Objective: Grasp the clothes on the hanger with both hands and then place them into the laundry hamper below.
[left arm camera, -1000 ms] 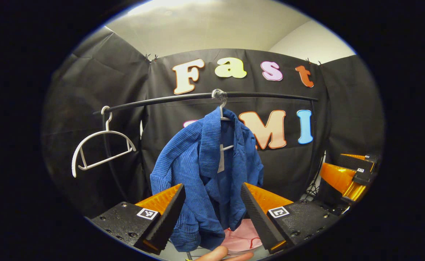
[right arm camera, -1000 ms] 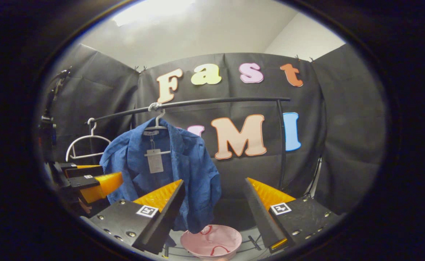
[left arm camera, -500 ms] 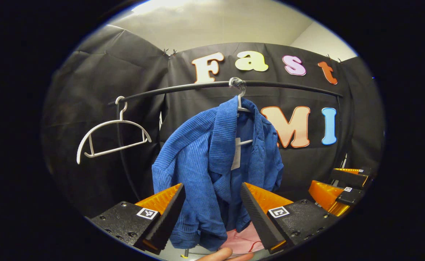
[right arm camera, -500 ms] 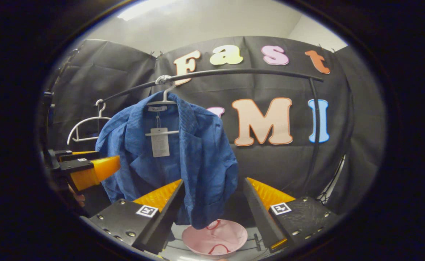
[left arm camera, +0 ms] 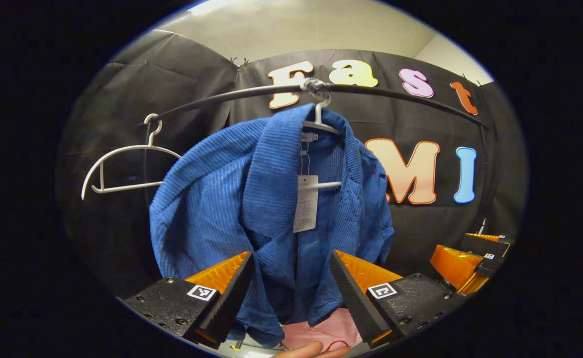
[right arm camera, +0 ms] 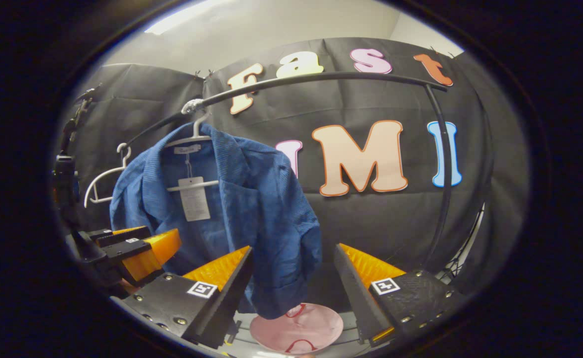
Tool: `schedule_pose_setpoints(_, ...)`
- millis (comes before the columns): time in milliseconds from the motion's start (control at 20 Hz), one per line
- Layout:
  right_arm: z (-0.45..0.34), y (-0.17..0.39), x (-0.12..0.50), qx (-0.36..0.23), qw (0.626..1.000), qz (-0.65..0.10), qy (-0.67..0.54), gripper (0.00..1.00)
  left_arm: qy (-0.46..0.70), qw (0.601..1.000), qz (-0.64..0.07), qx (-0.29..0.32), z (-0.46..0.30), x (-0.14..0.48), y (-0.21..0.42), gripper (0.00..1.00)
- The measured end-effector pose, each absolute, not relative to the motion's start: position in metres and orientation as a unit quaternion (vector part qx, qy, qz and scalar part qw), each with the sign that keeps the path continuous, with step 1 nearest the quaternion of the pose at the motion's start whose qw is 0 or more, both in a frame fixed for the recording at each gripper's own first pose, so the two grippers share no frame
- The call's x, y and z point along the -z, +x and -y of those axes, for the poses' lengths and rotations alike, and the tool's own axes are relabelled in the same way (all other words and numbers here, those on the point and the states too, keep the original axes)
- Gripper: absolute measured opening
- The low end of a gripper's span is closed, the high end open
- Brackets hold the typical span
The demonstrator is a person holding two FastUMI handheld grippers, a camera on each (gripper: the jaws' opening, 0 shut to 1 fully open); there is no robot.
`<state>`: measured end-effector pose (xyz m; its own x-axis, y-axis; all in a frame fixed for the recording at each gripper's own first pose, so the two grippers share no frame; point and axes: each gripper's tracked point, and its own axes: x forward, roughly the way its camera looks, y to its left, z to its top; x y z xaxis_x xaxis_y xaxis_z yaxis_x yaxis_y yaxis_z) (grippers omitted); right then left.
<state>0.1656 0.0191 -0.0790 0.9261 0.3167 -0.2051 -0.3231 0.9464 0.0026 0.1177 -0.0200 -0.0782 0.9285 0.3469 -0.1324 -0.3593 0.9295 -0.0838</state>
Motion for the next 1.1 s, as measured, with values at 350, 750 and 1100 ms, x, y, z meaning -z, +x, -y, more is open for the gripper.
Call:
schedule_pose_setpoints(350, -0.053, 0.176, 0.103, -0.206, 0.971, -0.118, -0.029, 0.97, -0.004, 0.965, -0.077, -0.249, -0.016, 0.108, 0.119, 0.93)
schedule_pose_setpoints(750, -0.068, 0.206, 0.107, -0.226, 0.966, -0.12, -0.027, 0.97, -0.028, 0.961, -0.075, -0.264, -0.044, 0.107, 0.175, 0.89)
schedule_pose_setpoints(1100, -0.127, 0.221, 0.113, -0.261, 0.958, -0.118, -0.006, 0.97, -0.029, 0.967, -0.1, -0.231, -0.048, 0.111, 0.149, 0.18)
